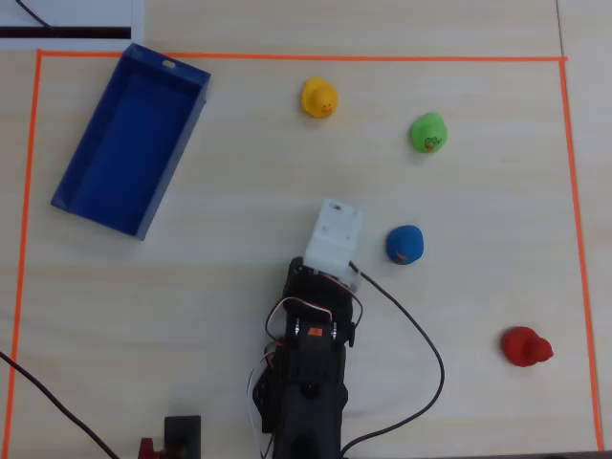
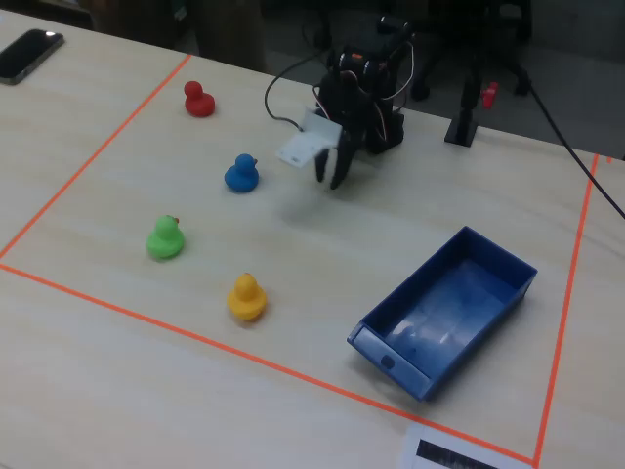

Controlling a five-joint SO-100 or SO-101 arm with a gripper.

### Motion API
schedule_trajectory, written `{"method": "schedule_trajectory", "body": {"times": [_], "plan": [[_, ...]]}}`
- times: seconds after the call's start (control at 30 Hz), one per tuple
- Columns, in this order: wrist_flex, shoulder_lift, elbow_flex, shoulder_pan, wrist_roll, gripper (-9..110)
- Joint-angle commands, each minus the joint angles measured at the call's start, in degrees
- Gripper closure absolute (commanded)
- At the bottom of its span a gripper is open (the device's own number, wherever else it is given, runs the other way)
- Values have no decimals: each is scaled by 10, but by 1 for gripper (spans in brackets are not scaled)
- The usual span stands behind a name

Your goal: Grasp green duck and put it into box.

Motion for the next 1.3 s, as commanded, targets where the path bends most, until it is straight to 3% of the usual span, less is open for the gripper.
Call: {"method": "schedule_trajectory", "body": {"times": [0.0,0.23,0.47,0.83,1.27], "plan": [[-72,-204,-259,114,-9,82],[-131,-481,-627,250,0,75],[-179,-664,-834,327,0,68],[-303,-841,-875,315,1,63],[-339,-1054,-953,263,-7,63]]}}
